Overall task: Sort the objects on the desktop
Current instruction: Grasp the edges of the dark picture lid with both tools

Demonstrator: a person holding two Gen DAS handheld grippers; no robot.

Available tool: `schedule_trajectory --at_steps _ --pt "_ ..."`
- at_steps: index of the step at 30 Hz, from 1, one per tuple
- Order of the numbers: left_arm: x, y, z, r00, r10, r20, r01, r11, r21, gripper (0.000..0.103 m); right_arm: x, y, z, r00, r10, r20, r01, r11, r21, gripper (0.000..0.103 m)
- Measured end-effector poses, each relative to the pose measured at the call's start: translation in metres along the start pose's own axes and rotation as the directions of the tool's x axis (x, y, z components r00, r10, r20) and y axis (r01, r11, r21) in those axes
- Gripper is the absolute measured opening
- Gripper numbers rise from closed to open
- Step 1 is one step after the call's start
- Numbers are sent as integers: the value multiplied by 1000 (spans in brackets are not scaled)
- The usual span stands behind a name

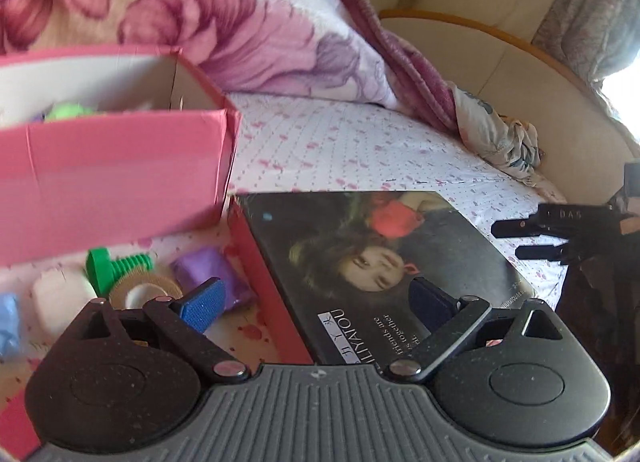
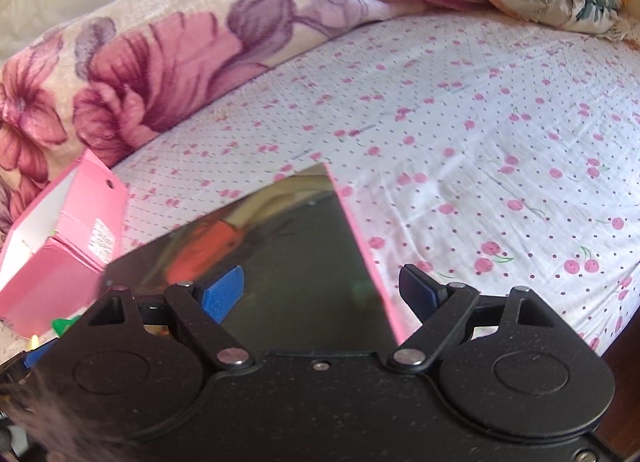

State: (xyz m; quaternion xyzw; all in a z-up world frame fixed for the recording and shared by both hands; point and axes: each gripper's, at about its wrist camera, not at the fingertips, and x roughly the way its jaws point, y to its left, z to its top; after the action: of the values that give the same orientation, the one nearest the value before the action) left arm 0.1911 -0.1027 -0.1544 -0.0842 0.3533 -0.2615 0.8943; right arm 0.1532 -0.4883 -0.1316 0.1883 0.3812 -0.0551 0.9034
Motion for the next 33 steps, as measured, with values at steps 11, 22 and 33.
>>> schedule_trajectory --at_steps 11,22,33 --pt "29 -15 -14 989 -93 -112 102 991 83 98 29 -20 -10 987 122 -105 -122 993 5 88" --pt "20 -26 -12 987 -122 -104 137 978 157 98 9 -17 -17 978 151 -143 -157 987 -35 90" --pt "-27 -34 21 981 -191 37 183 971 155 98 -55 4 -8 982 180 -54 -181 984 -7 90"
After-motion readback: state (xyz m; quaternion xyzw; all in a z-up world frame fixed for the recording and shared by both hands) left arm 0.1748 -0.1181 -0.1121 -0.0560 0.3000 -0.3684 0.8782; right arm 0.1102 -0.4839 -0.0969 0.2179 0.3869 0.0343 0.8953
